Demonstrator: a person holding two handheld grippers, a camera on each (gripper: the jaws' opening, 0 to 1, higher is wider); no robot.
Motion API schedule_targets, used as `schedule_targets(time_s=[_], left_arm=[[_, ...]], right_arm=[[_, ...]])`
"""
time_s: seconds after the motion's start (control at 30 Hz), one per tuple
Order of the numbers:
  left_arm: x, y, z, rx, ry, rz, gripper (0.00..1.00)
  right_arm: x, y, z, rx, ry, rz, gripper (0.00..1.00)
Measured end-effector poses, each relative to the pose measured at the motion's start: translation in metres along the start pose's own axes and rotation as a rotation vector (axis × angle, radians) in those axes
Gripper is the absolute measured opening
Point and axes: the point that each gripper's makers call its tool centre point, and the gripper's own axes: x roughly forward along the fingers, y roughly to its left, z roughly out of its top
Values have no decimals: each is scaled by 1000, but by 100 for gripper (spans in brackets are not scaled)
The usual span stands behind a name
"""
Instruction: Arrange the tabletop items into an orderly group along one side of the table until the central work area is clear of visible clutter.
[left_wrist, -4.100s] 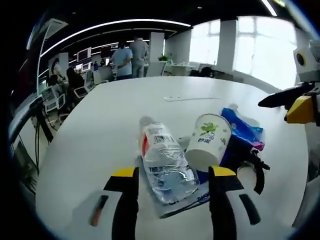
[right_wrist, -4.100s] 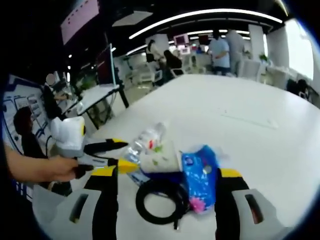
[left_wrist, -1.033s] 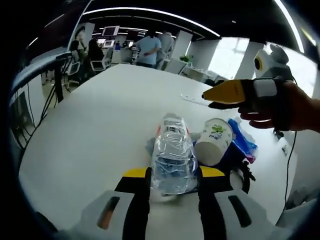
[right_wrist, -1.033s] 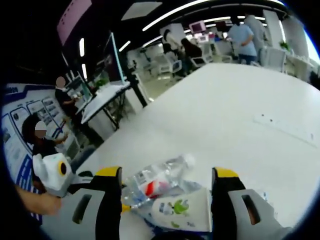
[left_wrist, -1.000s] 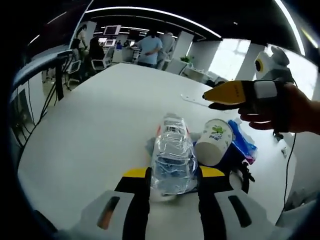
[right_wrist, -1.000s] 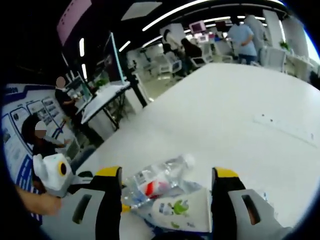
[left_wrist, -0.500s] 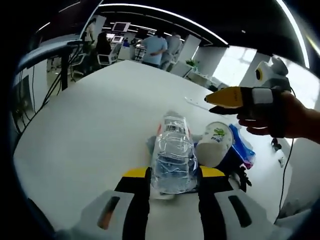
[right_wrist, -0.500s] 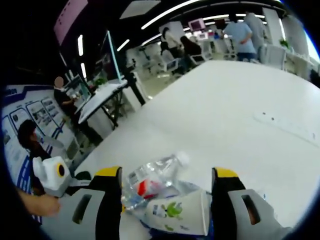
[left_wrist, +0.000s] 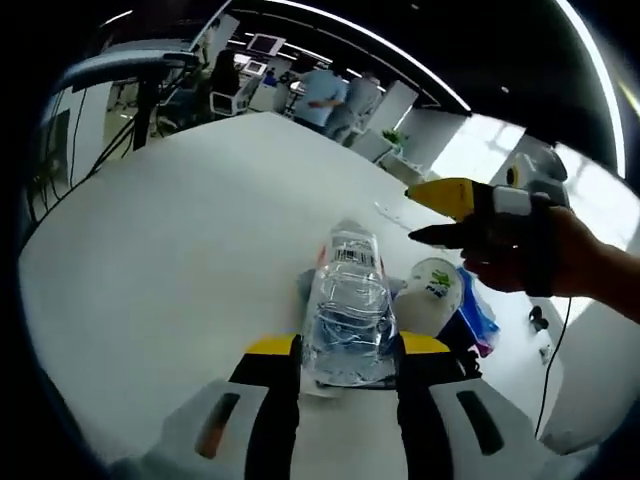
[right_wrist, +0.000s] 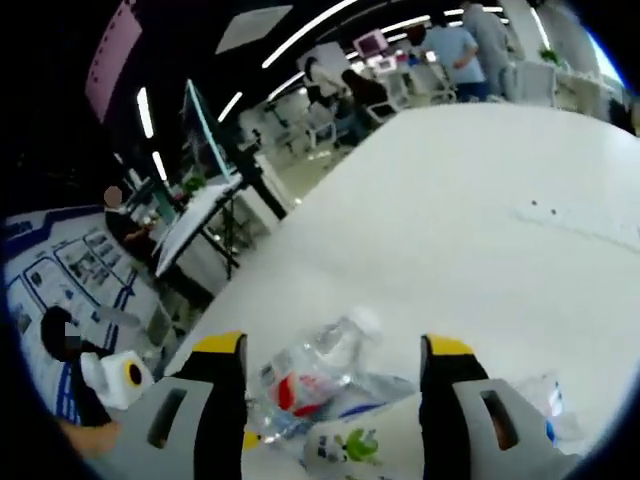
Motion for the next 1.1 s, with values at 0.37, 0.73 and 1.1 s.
schedule_targets(time_s=[0.37,0.73,1.1], left_arm=[[0,2,-1,-45,-3,-22,37],[1,4,-2,-47,-4,-28,37],[1,4,-4,-34,-3,-35,37]], right_arm=[[17,9,-8,57,61,-49,64],[27,-6,-3,104,107,-163,56],[51,-18,-14,132,183,-161,56]])
